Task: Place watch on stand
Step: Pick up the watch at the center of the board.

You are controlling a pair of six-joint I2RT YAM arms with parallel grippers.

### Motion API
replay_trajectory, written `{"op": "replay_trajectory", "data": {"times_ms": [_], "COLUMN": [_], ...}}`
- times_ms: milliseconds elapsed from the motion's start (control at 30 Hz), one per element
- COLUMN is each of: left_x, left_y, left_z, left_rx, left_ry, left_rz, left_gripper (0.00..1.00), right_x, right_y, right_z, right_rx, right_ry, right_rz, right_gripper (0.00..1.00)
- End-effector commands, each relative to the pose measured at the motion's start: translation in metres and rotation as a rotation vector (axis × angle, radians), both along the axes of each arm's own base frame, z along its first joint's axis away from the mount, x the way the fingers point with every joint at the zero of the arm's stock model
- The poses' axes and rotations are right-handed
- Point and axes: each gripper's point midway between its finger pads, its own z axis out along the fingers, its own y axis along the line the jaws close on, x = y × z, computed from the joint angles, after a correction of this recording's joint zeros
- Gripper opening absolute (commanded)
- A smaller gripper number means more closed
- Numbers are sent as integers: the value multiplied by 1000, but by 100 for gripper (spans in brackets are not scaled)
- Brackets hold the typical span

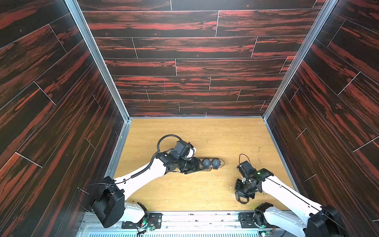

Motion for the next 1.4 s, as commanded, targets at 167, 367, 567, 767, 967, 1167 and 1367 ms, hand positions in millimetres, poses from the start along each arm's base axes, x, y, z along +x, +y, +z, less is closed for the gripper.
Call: {"op": "replay_trajectory", "data": {"times_ms": [167,367,567,767,967,1167,1367], "left_x": [-8,-11,-12,-11,-7,-5,3], "left_y": [6,11,17,29,48,73,79], "left_z": [7,11,24,41,71,89,88], "left_rx": [-11,-21,-71,-146,-291,-354,-368], "left_ry": [-19,-26,-38,-43,-90,-172,-169], "left_rz": [3,20,56,121,224,326,351], "left_gripper": [63,63,62,62,64,67,67], "right_x": [8,17,45,77,98,109,123], "right_y": [19,41,79,128,176,210,239], "right_z": [-4,0,30,84,141,188,214], "right_rx": [33,70,171,336,569,727,822], "right_ry": [-8,-39,-189,-393,-506,-546,-544], "right_rz": [73,156,264,363,396,443,497], "right_gripper": [6,0,0,0,0,0,0]}}
